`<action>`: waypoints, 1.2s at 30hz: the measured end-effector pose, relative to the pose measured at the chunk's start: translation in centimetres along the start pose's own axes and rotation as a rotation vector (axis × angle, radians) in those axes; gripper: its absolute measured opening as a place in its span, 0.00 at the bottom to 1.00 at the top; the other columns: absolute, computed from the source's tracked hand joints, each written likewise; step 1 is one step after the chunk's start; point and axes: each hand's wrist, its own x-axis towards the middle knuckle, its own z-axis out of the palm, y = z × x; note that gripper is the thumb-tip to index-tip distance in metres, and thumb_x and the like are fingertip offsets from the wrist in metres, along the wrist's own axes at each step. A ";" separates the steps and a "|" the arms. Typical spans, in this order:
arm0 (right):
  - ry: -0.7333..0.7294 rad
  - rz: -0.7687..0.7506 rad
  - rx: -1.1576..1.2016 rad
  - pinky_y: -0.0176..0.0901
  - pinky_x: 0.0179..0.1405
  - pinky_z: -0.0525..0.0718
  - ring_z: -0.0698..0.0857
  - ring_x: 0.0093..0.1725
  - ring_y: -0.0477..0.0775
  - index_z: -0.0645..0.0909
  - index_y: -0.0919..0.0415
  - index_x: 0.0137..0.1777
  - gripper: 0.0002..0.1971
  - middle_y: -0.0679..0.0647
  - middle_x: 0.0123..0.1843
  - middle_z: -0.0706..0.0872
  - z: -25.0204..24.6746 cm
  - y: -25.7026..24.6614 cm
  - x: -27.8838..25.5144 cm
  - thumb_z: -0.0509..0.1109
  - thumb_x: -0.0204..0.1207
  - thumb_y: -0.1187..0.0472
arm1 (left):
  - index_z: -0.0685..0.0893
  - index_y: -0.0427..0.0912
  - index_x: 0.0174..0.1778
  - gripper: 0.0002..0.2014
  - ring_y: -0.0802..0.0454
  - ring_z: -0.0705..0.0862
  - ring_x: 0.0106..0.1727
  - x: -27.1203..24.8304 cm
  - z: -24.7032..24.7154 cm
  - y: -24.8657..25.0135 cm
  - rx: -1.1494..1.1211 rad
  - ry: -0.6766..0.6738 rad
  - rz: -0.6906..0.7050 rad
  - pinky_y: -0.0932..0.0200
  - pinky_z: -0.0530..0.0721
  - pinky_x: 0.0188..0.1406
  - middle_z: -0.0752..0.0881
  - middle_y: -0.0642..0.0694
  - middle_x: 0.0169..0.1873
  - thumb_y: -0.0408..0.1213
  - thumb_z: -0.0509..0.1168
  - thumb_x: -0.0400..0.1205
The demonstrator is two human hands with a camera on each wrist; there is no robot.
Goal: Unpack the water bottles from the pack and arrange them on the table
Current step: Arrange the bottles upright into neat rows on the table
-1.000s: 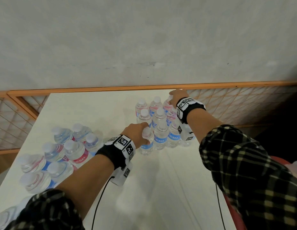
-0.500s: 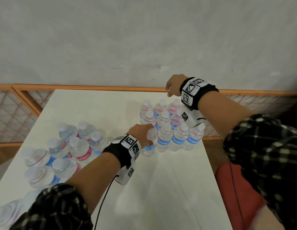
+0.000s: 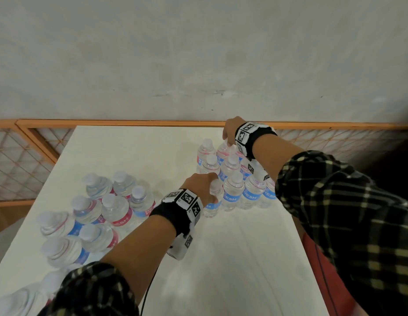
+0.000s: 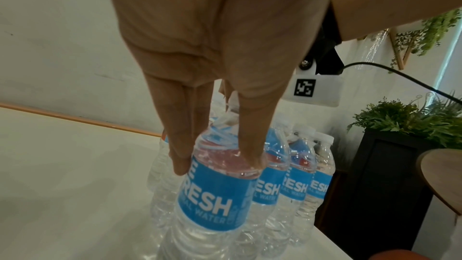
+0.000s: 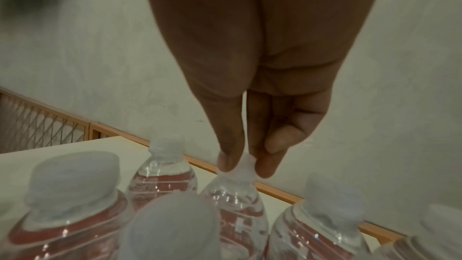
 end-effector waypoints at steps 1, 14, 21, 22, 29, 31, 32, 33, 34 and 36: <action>0.003 -0.009 -0.007 0.60 0.53 0.87 0.89 0.52 0.62 0.86 0.68 0.56 0.14 0.64 0.54 0.89 -0.1 -0.1 -0.4 0.69 0.71 0.70 | 0.73 0.48 0.66 0.24 0.42 0.82 0.57 0.1 0.1 -0.1 -0.003 0.000 0.001 0.58 0.75 0.49 0.82 0.43 0.56 0.41 0.72 0.75; -0.046 0.069 0.147 0.47 0.49 0.86 0.88 0.51 0.60 0.86 0.62 0.55 0.14 0.57 0.52 0.88 -0.9 -0.1 -2.1 0.75 0.69 0.64 | 0.74 0.49 0.67 0.24 0.42 0.82 0.58 0.3 -0.1 0.3 -0.007 0.009 -0.005 0.57 0.76 0.51 0.82 0.44 0.57 0.40 0.71 0.76; -0.076 0.004 0.031 0.57 0.51 0.87 0.87 0.50 0.58 0.83 0.48 0.61 0.35 0.49 0.57 0.88 1.9 1.3 5.4 0.84 0.49 0.46 | 0.74 0.49 0.65 0.23 0.42 0.82 0.54 0.6 0.3 0.1 -0.008 0.011 -0.008 0.57 0.77 0.48 0.83 0.43 0.53 0.39 0.71 0.75; -0.037 -0.027 0.046 0.55 0.57 0.85 0.84 0.58 0.60 0.79 0.49 0.68 0.37 0.49 0.65 0.83 0.5 0.2 2.5 0.83 0.56 0.47 | 0.74 0.49 0.65 0.23 0.42 0.82 0.54 0.7 0.4 0.0 -0.009 0.012 -0.008 0.57 0.77 0.48 0.83 0.43 0.53 0.39 0.72 0.75; 0.009 -0.147 0.145 0.43 0.68 0.73 0.74 0.73 0.57 0.72 0.59 0.76 0.26 0.56 0.75 0.75 -0.9 -3.6 -3.6 0.70 0.78 0.58 | 0.74 0.51 0.67 0.25 0.42 0.82 0.56 1.0 0.5 -0.2 -0.007 0.011 -0.019 0.55 0.78 0.51 0.83 0.44 0.56 0.41 0.73 0.74; 0.013 -0.151 0.159 0.44 0.67 0.74 0.75 0.73 0.58 0.73 0.61 0.75 0.26 0.57 0.74 0.76 -0.8 -3.6 -3.6 0.71 0.77 0.58 | 0.73 0.51 0.67 0.26 0.42 0.82 0.56 1.2 0.6 -0.3 -0.011 0.007 -0.019 0.55 0.79 0.51 0.83 0.44 0.56 0.41 0.73 0.74; 0.011 -0.152 0.159 0.44 0.67 0.74 0.75 0.72 0.58 0.73 0.61 0.75 0.26 0.57 0.74 0.77 -0.9 -3.6 -3.8 0.71 0.77 0.57 | 0.73 0.51 0.67 0.26 0.42 0.82 0.56 1.2 0.6 -0.3 -0.009 0.007 -0.019 0.55 0.79 0.51 0.83 0.44 0.56 0.41 0.73 0.74; 0.009 -0.158 0.152 0.44 0.67 0.74 0.75 0.72 0.59 0.74 0.61 0.74 0.26 0.58 0.73 0.77 -1.0 -3.5 -3.9 0.72 0.77 0.57 | 0.73 0.51 0.67 0.26 0.42 0.82 0.56 1.3 0.7 -0.4 -0.007 0.009 -0.019 0.56 0.79 0.51 0.83 0.44 0.56 0.41 0.73 0.74; 0.008 -0.167 0.149 0.44 0.67 0.74 0.76 0.72 0.59 0.74 0.62 0.74 0.26 0.58 0.73 0.77 -1.1 -3.5 -4.0 0.72 0.77 0.57 | 0.73 0.51 0.67 0.25 0.42 0.82 0.56 1.3 0.7 -0.4 -0.005 0.011 -0.020 0.56 0.79 0.51 0.83 0.44 0.56 0.41 0.73 0.74; -0.001 -0.168 0.134 0.44 0.67 0.75 0.76 0.72 0.59 0.74 0.62 0.74 0.26 0.58 0.73 0.77 -1.0 -3.5 -3.9 0.72 0.77 0.57 | 0.74 0.51 0.66 0.25 0.42 0.82 0.56 1.3 0.7 -0.4 -0.009 0.016 -0.021 0.56 0.79 0.51 0.83 0.44 0.56 0.41 0.73 0.74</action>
